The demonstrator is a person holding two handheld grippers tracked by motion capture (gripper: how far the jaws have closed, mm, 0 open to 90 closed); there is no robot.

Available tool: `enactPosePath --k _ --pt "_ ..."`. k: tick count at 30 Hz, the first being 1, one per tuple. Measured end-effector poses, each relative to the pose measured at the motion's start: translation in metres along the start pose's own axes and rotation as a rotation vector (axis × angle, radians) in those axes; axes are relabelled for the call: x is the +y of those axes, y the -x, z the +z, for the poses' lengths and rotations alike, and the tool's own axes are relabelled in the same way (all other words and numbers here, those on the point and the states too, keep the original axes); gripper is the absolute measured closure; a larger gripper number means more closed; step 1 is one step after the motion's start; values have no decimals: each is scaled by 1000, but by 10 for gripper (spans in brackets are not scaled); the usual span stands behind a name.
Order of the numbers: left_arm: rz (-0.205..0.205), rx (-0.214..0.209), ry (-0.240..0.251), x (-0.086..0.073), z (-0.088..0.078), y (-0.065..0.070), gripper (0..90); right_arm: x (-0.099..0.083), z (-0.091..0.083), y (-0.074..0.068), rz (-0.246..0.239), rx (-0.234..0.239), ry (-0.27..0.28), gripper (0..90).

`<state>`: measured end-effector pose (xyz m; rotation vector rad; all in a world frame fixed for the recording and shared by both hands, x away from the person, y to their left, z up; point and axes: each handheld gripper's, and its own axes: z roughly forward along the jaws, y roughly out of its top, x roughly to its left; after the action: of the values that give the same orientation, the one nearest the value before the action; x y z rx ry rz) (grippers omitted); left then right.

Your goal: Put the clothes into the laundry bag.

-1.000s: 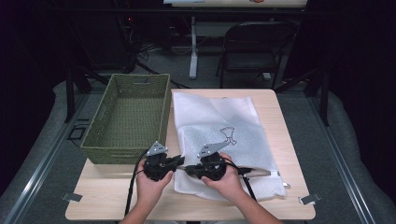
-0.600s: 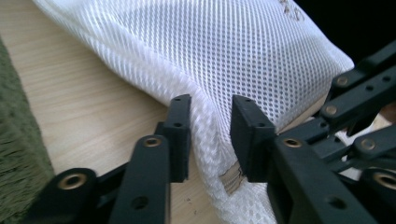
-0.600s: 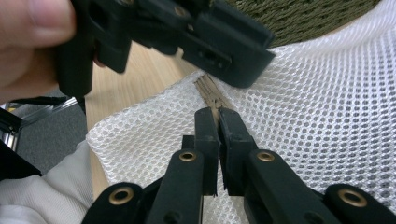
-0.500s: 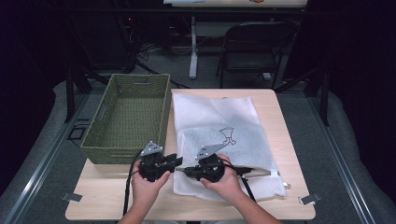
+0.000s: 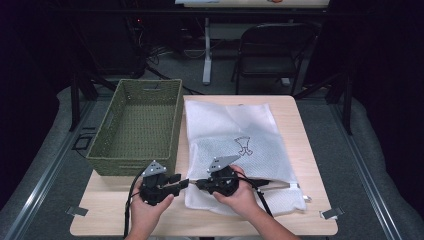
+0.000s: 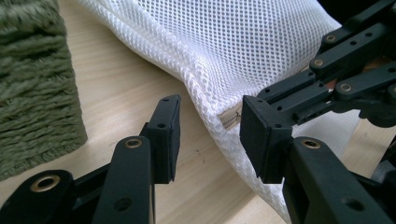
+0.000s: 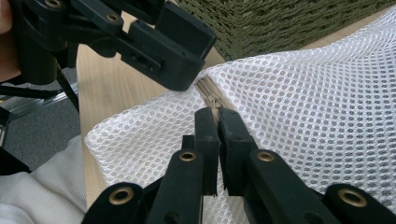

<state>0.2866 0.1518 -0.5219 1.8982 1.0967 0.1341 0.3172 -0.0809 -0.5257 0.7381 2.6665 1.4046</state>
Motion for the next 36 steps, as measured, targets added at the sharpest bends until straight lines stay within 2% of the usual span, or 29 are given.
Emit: enactPosePath --k 3,7,10,12,23,32,36 --pt "16 -15 -13 -2 4 2 583 0 0 -1 -2 -5 4 869" --pt "18 -27 -36 -6 10 2 585 0 0 -1 -2 2 9 870" --pt "22 -34 -51 -7 12 3 620 0 -2 -1 3 3 15 870" --pt "23 -36 -46 -8 13 3 660 1 -3 0 12 15 25 870" --pt "40 -26 -43 -8 14 6 800 -1 -1 2 21 4 14 870" --pt "41 -22 -39 -7 14 8 828 -3 -2 4 26 0 8 870" --pt "38 -9 -29 -6 11 7 833 -5 -4 5 26 -20 -2 871"
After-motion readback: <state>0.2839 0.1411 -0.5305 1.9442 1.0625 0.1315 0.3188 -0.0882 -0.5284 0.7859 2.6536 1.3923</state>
